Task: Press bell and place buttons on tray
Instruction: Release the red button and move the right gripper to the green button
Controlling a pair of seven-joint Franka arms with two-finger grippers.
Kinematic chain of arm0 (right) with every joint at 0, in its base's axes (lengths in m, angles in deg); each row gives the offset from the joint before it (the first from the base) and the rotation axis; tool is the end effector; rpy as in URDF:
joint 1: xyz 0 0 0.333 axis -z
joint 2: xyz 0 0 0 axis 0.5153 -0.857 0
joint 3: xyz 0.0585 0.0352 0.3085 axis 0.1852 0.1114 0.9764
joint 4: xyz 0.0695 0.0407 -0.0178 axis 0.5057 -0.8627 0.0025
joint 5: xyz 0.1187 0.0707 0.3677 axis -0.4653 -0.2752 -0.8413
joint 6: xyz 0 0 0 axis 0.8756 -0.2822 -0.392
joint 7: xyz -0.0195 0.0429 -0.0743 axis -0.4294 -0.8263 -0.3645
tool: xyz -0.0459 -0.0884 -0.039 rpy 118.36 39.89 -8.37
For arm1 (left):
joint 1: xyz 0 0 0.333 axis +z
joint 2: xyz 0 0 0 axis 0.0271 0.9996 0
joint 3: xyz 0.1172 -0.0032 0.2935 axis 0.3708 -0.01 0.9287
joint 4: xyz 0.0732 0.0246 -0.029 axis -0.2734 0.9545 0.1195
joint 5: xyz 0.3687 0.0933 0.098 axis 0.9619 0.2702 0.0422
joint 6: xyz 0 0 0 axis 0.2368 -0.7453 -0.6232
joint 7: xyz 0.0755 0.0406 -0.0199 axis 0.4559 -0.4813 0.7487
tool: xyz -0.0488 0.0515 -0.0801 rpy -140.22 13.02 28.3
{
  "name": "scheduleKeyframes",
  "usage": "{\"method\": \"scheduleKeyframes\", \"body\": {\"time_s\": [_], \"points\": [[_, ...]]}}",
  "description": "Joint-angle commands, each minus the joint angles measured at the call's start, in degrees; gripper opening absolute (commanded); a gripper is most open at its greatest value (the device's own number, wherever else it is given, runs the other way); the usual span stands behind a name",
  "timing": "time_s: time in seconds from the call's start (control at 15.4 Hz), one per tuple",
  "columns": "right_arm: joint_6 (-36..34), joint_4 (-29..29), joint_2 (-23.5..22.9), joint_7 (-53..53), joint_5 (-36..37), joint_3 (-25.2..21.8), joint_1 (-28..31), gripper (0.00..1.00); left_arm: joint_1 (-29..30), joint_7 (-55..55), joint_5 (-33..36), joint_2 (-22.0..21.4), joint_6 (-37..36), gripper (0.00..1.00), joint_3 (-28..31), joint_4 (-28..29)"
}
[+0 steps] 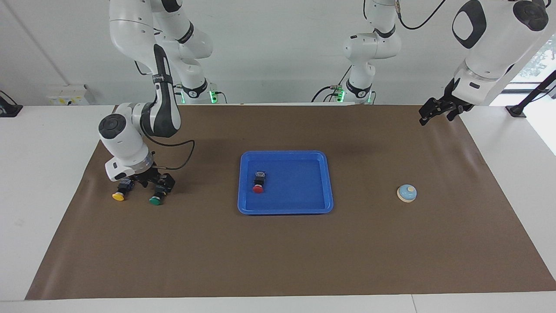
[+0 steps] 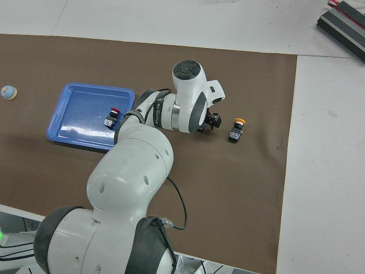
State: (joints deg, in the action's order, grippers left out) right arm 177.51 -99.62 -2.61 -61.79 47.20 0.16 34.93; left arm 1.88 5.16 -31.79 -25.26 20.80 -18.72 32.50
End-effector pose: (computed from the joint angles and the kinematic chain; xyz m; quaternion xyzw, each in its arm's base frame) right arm 0.5778 -0.0445 0.2964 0.9929 -0.1188 -0.0019 0.0041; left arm 0.5320 0.0035 0.5821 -0.9979 -0.0489 0.0431 0.0012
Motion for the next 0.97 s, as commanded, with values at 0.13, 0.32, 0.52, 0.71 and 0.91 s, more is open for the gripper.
{"method": "scheduleKeyframes", "body": {"time_s": [0.13, 0.32, 0.52, 0.71, 0.91], "points": [[3.45, -3.27, 0.94, -0.70, 0.78, 0.50, 0.57, 0.59, 0.11, -0.11, -0.72, 0.06, -1.01, 1.00, 0.20, -0.74], [3.27, -3.27, 0.94, -0.87, 0.78, 0.50, 0.48, 0.13, 0.11, -0.11, -0.72, 0.06, -1.01, 1.00, 0.20, -0.82], [3.01, -3.01, 0.94, -1.92, 0.78, 0.50, -0.04, 0.00, 0.11, -0.11, -0.72, 0.06, -1.01, 1.00, 0.20, -0.82], [1.52, -1.35, 1.03, -1.84, 0.78, 0.68, -0.92, 0.00, 0.11, -0.11, -0.72, 0.06, -1.01, 1.00, 0.20, -0.82], [-6.89, 5.32, 1.03, 0.00, 0.69, 0.85, -5.13, 0.00, 0.11, -0.11, -0.72, 0.06, -1.01, 1.00, 0.20, -0.82]]}}
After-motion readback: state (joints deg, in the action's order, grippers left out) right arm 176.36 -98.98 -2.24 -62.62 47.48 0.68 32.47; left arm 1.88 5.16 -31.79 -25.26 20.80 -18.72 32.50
